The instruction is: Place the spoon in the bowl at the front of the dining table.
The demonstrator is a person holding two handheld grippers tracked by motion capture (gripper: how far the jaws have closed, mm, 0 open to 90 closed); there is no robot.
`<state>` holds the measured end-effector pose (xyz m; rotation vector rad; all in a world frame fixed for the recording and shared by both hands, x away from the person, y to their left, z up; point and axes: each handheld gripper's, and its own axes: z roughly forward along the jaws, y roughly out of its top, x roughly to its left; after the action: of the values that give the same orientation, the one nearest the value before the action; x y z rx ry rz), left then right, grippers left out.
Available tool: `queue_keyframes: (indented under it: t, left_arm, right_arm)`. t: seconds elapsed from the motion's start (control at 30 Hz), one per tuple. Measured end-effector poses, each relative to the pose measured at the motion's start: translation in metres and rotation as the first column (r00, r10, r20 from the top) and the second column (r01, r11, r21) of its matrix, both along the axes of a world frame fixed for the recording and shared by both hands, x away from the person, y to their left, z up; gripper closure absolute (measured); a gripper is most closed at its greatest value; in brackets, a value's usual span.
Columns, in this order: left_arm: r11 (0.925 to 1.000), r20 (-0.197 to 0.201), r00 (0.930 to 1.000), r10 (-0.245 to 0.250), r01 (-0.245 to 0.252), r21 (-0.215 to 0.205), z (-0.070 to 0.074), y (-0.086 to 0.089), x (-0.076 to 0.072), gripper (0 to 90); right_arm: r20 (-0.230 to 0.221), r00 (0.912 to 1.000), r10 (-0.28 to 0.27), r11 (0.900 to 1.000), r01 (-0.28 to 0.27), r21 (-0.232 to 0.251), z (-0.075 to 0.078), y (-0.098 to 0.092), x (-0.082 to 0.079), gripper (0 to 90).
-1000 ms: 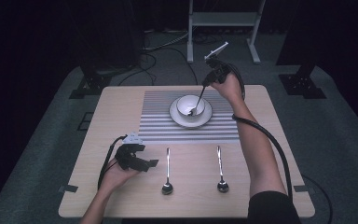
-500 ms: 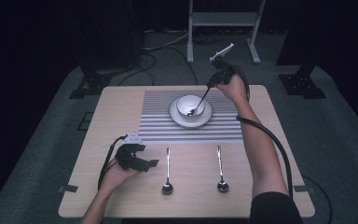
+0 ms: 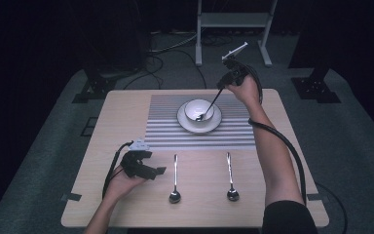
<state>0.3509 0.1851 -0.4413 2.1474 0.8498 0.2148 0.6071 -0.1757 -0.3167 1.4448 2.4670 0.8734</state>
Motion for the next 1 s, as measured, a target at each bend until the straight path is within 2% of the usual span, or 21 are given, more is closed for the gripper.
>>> queue_keyframes:
  t: [0.4,0.53,0.6,1.0]
  left_arm:
    - [1.0000,-0.001,1.0000,-0.002,0.002,0.003,0.000,0.000,0.000,10.4]
    - [1.0000,-0.001,1.0000,-0.001,0.001,-0.003,0.000,-0.001,0.000,10.4]
    - [1.0000,-0.001,1.0000,-0.001,0.001,-0.001,-0.001,-0.001,0.000,10.4]
    - [1.0000,-0.001,1.0000,-0.001,0.001,-0.004,0.000,-0.003,0.000,10.4]
  right_arm:
    - [0.007,1.0000,-0.007,1.000,0.007,0.019,0.004,-0.005,-0.001,64.3]
    - [0.021,0.9996,-0.017,1.000,0.016,0.014,0.007,-0.008,-0.001,63.8]
    - [0.016,0.9997,-0.021,0.999,0.020,0.038,0.008,-0.010,-0.002,63.9]
    - [-0.014,0.9986,0.051,0.998,-0.051,0.047,0.006,0.000,-0.006,62.9]
